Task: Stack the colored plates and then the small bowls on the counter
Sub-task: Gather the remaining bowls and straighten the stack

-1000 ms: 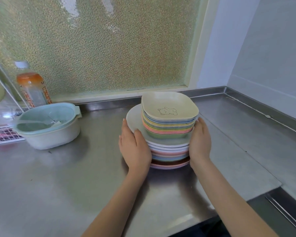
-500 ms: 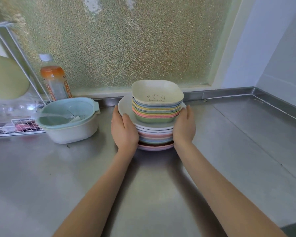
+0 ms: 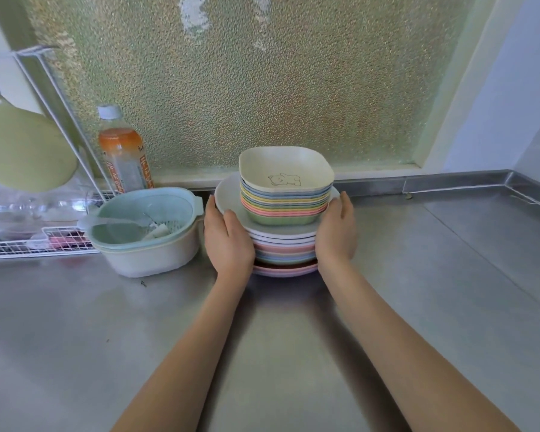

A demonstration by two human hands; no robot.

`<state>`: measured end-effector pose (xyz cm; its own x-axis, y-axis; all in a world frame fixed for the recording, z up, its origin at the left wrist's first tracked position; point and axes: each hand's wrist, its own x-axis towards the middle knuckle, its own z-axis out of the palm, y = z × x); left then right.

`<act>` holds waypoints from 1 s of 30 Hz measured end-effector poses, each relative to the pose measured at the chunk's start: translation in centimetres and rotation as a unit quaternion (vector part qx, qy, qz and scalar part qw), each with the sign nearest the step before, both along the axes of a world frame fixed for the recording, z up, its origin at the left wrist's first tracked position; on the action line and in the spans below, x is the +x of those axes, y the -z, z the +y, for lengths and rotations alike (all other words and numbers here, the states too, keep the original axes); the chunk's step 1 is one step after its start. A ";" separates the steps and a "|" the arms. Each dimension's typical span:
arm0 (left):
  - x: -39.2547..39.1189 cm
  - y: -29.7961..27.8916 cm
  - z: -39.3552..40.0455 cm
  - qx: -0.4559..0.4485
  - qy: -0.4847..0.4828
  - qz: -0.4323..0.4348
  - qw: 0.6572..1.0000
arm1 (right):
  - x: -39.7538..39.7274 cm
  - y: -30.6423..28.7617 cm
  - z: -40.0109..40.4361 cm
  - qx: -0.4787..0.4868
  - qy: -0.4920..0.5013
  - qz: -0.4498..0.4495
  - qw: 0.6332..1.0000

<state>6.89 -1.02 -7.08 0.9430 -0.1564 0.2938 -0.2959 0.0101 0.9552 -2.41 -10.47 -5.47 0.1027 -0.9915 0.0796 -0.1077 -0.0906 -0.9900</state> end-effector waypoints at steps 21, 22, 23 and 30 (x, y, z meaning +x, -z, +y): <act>-1.7 -0.3 1.0 0.076 -0.098 -0.150 0.981 | 0.4 0.3 0.3 0.011 -0.001 -0.059 0.998; -1.7 -0.4 0.9 0.081 -0.101 -0.160 0.979 | 0.4 0.2 0.3 0.002 0.000 -0.051 0.999; -1.7 -0.6 0.8 0.084 -0.103 -0.169 0.977 | 0.3 0.1 0.3 -0.014 0.000 -0.030 0.999; -2.5 -3.0 0.9 0.121 -0.032 -0.197 0.972 | 0.8 -4.0 -1.3 -0.071 -0.098 -0.080 0.989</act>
<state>4.43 -0.14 -4.09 0.7741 -0.2112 0.5967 -0.6327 -0.2303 0.7393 -1.57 -11.76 -1.46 0.2664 -0.9316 0.2474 0.0834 -0.2334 -0.9688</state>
